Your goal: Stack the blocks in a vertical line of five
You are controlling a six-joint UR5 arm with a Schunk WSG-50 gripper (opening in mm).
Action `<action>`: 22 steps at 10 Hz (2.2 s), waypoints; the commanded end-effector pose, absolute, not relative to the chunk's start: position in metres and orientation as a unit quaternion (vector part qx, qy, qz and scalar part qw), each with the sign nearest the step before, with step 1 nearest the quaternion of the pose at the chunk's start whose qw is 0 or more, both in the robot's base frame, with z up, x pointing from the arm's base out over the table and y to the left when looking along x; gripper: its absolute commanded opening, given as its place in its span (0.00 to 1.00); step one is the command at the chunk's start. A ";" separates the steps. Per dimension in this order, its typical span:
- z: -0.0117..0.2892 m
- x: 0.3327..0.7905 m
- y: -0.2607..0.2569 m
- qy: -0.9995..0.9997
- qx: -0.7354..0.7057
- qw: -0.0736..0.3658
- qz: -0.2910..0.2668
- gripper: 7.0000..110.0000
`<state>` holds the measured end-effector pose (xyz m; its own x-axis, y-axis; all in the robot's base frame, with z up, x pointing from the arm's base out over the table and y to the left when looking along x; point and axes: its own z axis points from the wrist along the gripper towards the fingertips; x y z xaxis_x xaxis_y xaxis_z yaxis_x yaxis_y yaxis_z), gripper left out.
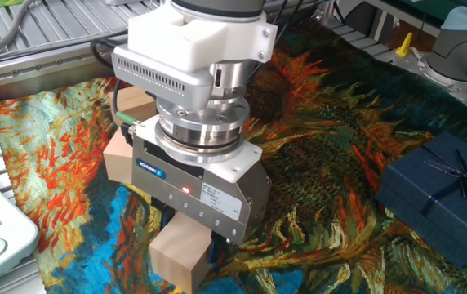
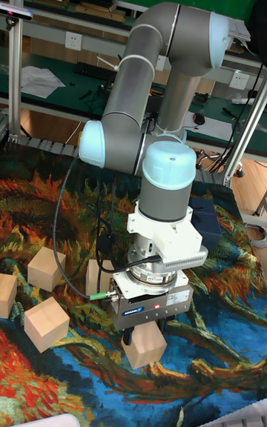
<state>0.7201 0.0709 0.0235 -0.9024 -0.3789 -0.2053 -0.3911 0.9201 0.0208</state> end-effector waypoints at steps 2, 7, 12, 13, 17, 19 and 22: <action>0.025 0.724 0.073 0.975 -0.193 0.107 0.039 0.36; 0.032 0.720 0.061 0.984 -0.151 0.095 0.009 0.00; 0.069 0.713 0.060 0.985 -0.148 0.085 0.026 0.00; 0.080 0.710 0.055 0.985 -0.150 0.081 0.026 0.00; 0.116 0.690 0.017 0.985 -0.148 0.080 0.043 0.00; 0.126 0.679 0.004 0.985 -0.126 0.096 0.069 0.00; 0.115 0.646 -0.032 0.991 -0.091 0.073 0.067 0.00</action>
